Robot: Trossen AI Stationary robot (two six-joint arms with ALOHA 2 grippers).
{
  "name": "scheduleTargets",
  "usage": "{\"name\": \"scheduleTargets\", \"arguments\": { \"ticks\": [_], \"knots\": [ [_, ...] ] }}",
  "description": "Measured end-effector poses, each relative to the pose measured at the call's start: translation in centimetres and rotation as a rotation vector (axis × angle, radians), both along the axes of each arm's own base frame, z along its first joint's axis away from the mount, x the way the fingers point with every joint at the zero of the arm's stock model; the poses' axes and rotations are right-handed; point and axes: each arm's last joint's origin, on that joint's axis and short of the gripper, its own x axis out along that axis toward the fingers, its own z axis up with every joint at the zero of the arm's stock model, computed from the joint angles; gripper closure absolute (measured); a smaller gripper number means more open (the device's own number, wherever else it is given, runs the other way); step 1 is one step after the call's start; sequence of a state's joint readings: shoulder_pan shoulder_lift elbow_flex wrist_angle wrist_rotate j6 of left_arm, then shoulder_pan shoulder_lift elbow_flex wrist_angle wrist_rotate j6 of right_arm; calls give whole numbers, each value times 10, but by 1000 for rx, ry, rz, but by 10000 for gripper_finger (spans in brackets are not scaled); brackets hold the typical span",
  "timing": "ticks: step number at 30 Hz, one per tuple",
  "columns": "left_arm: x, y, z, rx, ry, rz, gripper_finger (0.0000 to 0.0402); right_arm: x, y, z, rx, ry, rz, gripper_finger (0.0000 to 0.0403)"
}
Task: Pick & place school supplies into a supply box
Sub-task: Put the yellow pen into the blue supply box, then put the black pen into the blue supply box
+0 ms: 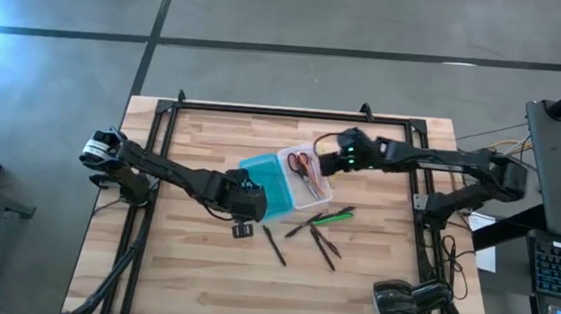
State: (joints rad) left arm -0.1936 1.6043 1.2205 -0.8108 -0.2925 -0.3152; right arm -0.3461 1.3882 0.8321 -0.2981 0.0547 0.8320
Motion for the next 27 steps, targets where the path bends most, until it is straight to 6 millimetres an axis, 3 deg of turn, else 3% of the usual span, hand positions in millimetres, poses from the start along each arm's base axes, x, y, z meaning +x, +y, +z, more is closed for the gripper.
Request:
{"name": "scheduleTargets", "arguments": {
  "ticks": [4,8,13,17,21,27],
  "knots": [
    [0,0,0,3,0,-2,287,34,-6,-12,-1,27,39,383],
    [0,-1,0,1,-1,-1,287,64,-13,-23,-21,73,98,348],
    [-1,-5,0,-7,-5,2,287,77,-14,-28,-3,171,163,287],
    [-1,-9,0,-7,-15,-7,287,75,-9,-23,-12,195,213,249],
    [4,-15,3,-2,-74,-62,287,55,3,-11,-63,182,233,232],
    [22,-42,-5,-59,-182,-484,287,11,33,7,-153,135,307,230]
  ]
}}
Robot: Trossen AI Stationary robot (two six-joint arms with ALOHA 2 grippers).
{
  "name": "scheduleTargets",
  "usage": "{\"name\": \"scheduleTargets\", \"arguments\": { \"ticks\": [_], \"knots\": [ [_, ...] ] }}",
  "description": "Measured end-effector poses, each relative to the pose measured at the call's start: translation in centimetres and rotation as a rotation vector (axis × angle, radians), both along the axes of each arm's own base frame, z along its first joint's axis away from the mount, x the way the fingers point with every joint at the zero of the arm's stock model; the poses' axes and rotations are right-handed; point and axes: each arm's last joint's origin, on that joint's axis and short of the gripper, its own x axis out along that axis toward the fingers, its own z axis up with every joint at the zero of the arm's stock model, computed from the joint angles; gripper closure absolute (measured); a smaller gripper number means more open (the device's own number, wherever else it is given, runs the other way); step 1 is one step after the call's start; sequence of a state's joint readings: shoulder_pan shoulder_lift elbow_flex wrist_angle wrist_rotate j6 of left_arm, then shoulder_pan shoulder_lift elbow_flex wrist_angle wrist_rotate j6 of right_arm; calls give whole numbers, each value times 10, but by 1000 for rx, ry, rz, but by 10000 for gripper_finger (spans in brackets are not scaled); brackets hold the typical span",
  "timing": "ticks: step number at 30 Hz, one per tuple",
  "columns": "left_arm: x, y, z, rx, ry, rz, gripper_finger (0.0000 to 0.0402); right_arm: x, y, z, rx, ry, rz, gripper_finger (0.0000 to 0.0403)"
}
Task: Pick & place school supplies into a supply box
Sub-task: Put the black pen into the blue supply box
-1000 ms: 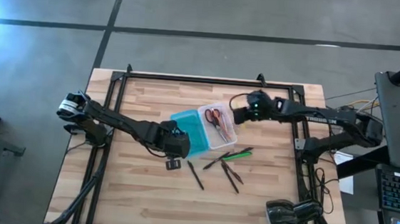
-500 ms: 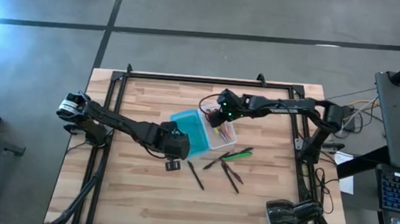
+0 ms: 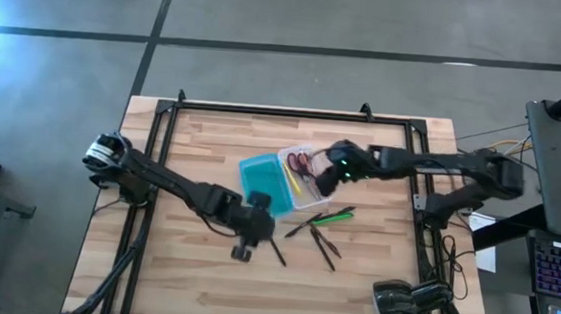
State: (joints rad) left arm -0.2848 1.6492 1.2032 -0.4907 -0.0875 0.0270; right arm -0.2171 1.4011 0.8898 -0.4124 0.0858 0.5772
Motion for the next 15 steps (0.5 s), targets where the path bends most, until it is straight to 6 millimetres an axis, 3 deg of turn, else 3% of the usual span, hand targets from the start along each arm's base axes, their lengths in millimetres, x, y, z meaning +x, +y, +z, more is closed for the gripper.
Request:
{"name": "scheduleTargets", "arguments": {
  "ticks": [7,10,15],
  "knots": [
    [17,-28,-36,150,19,-350,287,-43,15,6,-48,-51,57,222],
    [28,-29,-46,195,41,-350,287,-54,18,7,-59,-70,60,210],
    [51,-27,-45,203,39,-310,287,-66,21,6,-34,-31,37,170]
  ]
}}
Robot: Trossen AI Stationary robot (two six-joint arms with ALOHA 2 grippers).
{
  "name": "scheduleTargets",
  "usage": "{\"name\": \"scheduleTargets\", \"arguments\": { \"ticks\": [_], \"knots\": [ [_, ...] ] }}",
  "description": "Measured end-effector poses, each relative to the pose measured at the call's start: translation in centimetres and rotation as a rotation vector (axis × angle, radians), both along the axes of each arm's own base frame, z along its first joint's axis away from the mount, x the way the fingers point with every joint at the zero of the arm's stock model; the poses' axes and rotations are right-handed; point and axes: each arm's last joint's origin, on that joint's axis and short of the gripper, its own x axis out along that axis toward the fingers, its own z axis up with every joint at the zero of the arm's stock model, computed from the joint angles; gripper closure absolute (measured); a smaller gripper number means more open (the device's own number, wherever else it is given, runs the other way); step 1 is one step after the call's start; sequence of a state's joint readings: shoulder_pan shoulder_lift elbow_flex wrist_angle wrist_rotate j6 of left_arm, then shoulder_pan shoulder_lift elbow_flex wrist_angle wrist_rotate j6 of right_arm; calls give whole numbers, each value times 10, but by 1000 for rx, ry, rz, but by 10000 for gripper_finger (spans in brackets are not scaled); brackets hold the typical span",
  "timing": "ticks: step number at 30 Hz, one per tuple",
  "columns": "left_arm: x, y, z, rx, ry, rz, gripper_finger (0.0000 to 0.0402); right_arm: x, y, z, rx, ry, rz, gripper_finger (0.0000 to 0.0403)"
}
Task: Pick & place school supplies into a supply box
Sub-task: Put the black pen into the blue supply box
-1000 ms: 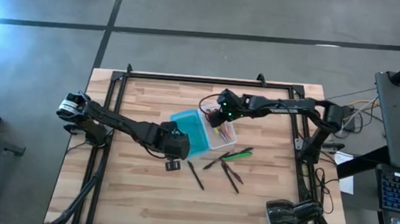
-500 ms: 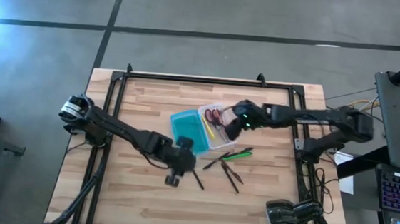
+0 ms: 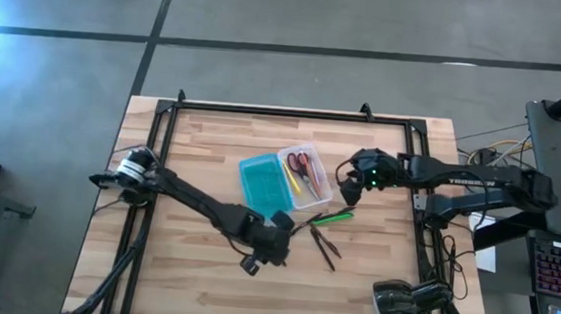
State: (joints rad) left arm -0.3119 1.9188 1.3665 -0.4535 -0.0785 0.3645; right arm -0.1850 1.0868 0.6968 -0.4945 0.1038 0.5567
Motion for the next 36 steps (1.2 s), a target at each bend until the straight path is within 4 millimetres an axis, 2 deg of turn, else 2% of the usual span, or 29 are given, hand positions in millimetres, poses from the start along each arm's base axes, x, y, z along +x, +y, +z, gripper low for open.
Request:
{"name": "scheduleTargets", "arguments": {
  "ticks": [6,13,20,30,36],
  "knots": [
    [9,3,-16,39,131,-56,286,-5,1,-2,11,44,-10,119],
    [12,13,-23,55,156,-94,286,-5,1,-2,16,43,-15,93],
    [15,30,-26,39,176,-76,291,-5,0,-3,0,51,-30,100],
    [6,37,-41,16,240,-150,364,-5,0,-3,-7,53,-38,117],
    [5,38,-42,6,242,-102,380,-7,0,-8,-6,70,-40,118]
  ]
}}
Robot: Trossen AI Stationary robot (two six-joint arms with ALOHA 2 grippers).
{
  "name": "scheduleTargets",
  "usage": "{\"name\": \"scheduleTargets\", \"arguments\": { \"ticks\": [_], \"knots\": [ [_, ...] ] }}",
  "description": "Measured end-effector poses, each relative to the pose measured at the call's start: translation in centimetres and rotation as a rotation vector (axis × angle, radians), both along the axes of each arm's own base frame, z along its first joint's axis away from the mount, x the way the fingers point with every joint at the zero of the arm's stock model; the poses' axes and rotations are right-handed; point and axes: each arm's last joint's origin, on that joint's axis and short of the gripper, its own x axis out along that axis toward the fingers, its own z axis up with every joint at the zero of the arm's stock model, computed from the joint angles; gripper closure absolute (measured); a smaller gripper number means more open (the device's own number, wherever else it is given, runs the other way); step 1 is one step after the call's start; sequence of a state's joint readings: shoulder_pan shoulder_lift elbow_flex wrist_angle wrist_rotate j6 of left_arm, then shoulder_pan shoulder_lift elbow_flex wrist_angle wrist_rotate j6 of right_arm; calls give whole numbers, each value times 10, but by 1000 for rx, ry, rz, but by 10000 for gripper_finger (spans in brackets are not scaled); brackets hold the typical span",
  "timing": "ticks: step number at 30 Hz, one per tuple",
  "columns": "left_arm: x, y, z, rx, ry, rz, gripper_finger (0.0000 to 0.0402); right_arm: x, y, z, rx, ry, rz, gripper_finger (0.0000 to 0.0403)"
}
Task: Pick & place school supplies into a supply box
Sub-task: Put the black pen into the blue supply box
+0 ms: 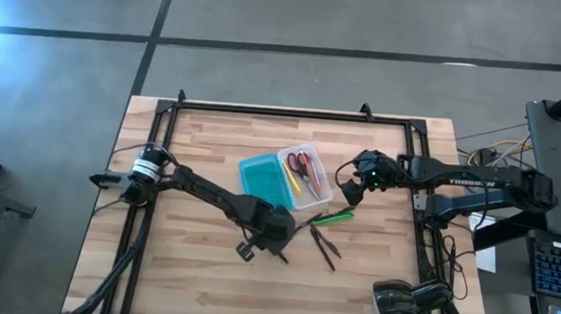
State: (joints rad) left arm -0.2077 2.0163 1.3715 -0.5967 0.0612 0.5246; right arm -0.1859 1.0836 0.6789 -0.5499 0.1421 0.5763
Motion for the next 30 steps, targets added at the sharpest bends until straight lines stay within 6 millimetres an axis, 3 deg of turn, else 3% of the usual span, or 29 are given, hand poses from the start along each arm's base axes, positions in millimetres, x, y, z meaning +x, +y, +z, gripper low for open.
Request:
{"name": "scheduleTargets", "arguments": {
  "ticks": [5,13,17,23,30],
  "knots": [
    [5,-1,10,-55,9,116,383,-2,0,-5,10,14,-10,124],
    [18,-7,49,-333,73,371,385,-3,1,-4,25,-2,-33,137],
    [20,-3,65,-500,145,587,385,-5,1,-1,42,-30,-79,144],
    [27,31,80,-723,153,1085,385,-13,2,9,43,-82,-110,147],
    [35,95,112,-1107,-203,1559,385,-32,3,19,-3,-95,-159,151]
  ]
}}
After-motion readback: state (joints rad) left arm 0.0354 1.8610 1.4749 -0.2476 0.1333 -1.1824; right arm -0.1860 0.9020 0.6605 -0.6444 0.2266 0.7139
